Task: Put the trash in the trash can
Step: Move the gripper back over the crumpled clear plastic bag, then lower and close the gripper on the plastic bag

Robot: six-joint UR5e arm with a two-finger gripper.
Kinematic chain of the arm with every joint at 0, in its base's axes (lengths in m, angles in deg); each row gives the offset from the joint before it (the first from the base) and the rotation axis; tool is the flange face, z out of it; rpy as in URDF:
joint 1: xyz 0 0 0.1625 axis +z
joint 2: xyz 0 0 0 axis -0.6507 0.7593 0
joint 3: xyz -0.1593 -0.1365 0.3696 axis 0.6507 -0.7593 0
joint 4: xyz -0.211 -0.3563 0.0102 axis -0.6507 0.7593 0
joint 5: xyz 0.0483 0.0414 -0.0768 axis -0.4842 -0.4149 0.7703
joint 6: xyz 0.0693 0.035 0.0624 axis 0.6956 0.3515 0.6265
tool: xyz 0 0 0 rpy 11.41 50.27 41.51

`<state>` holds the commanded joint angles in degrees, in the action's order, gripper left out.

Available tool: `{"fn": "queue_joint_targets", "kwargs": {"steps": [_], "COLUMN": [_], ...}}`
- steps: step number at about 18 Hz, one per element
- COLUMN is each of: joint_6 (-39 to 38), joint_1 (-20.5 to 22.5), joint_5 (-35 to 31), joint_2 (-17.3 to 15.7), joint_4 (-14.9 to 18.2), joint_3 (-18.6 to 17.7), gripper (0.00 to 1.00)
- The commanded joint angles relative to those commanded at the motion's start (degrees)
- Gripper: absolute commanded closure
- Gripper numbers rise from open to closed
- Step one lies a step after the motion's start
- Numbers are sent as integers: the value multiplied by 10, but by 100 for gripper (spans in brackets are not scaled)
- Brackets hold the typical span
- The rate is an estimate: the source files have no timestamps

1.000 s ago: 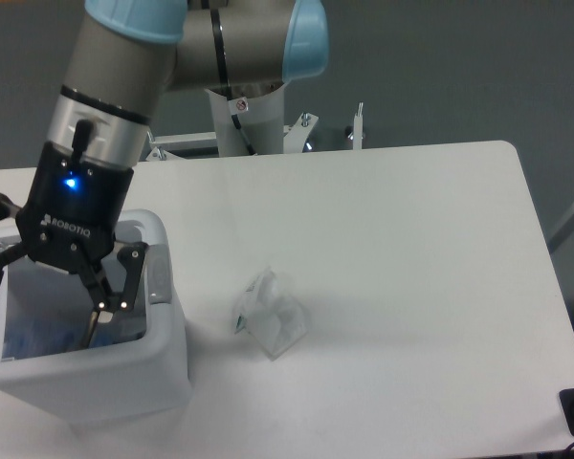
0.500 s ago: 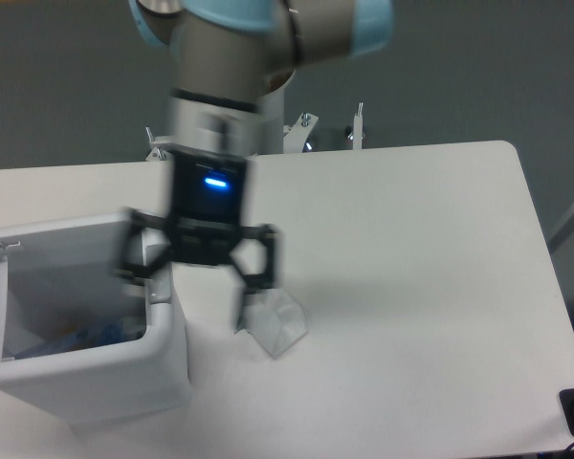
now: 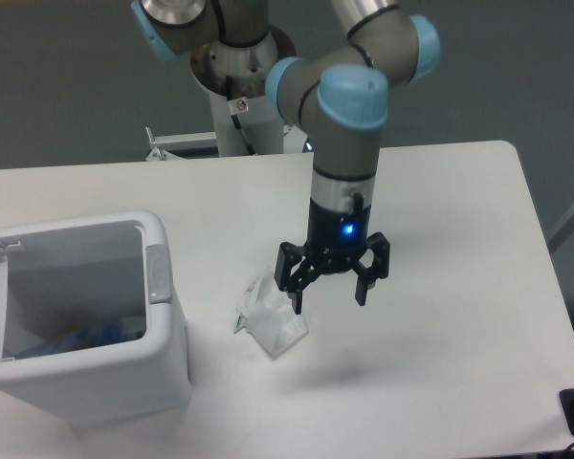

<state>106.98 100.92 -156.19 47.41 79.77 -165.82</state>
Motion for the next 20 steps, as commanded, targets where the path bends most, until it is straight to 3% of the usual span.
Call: {"fn": "queue_joint_targets", "kwargs": {"steps": [3, 6, 7, 8, 9, 10, 11, 12, 16, 20], "joint_6": [-4, -8, -9, -8, -10, -10, -10, -10, 0, -3], "joint_1": [-56, -81, -82, -82, -82, -82, -81, -80, -66, -45], "joint_5": [-25, -41, -48, -53, -56, -64, -68, -68, -66, -59], "joint_2": [20, 68, 71, 71, 71, 68, 68, 67, 66, 45], "joint_4": [-3, -7, -6, -7, -4, -4, -4, -4, -4, -4], "joint_3": [-11, -4, -2, -1, 0, 0, 1, 3, 8, 48], "gripper": [0, 0, 0, 11, 32, 64, 90, 100, 100, 100]}}
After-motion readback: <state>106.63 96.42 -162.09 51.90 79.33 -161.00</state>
